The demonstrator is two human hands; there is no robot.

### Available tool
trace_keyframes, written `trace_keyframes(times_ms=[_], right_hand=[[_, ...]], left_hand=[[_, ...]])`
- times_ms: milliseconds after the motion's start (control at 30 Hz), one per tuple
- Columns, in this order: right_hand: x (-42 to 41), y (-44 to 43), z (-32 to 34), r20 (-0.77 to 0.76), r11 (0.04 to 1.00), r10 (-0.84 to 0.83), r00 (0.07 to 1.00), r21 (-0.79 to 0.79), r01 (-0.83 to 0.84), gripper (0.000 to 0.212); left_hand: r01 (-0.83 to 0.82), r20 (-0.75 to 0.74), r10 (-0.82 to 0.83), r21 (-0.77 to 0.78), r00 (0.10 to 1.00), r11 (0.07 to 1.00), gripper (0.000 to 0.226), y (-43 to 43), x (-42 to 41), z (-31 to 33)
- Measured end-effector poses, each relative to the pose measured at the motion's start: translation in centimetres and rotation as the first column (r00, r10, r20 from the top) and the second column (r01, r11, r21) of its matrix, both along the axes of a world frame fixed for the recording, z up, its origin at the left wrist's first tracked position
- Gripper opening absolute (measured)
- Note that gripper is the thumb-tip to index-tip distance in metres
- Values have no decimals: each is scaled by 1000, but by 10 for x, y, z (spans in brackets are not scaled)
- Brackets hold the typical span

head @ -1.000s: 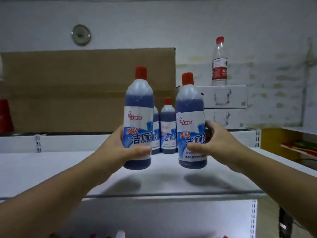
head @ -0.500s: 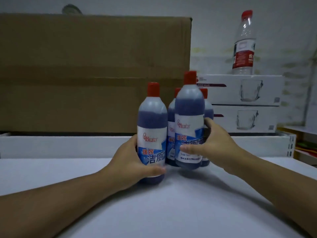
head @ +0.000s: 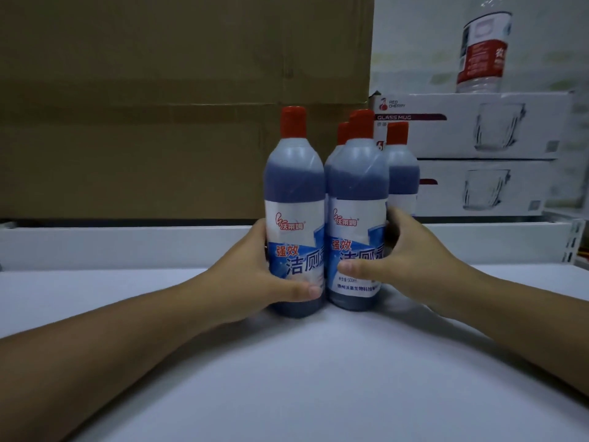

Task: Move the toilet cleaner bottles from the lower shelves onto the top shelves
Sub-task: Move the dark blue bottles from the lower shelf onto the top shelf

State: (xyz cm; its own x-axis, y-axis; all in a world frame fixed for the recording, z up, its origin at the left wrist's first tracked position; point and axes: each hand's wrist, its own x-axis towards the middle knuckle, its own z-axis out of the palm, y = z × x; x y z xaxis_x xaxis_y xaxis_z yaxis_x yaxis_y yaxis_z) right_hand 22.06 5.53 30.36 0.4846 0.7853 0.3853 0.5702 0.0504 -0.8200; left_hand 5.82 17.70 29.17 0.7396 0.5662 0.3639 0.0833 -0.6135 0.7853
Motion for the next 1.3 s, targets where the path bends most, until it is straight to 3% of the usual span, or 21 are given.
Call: trace_keyframes(times_ms=[100,267,500,600,833,967,1133,1300], right_hand=[[4,-2,4,30,996,32,999,-82,-30,82],[10,-11,7,91,962,105,990,-262,-78,75],[13,-8,1,97,954,104,990,-290,-72,63],[15,-8,0,97,941,101,990,-334,-63,51],[16,-8,2,140,929,119,983,-366,-61,57],[17,-10,3,160,917,151,976,-391,-77,50],[19,-7,3,180,921,137,974,-386,-58,44],[19,-7,0,194,927,130,972,-372,-49,55]], left_hand=[[-16,-93,17,12,996,1000,87,2,-8,4],[-46,-100,49,25,994,999,81,7,-11,3],[-39,-93,44,56,995,998,97,11,-9,-1],[-81,-87,89,92,992,992,87,10,-8,-3],[-95,-140,110,109,984,990,74,13,-8,-1],[-26,-220,32,33,975,999,74,17,-12,1],[-85,-224,92,41,970,995,69,19,-11,0],[-58,-268,65,33,961,998,68,19,-11,0]])
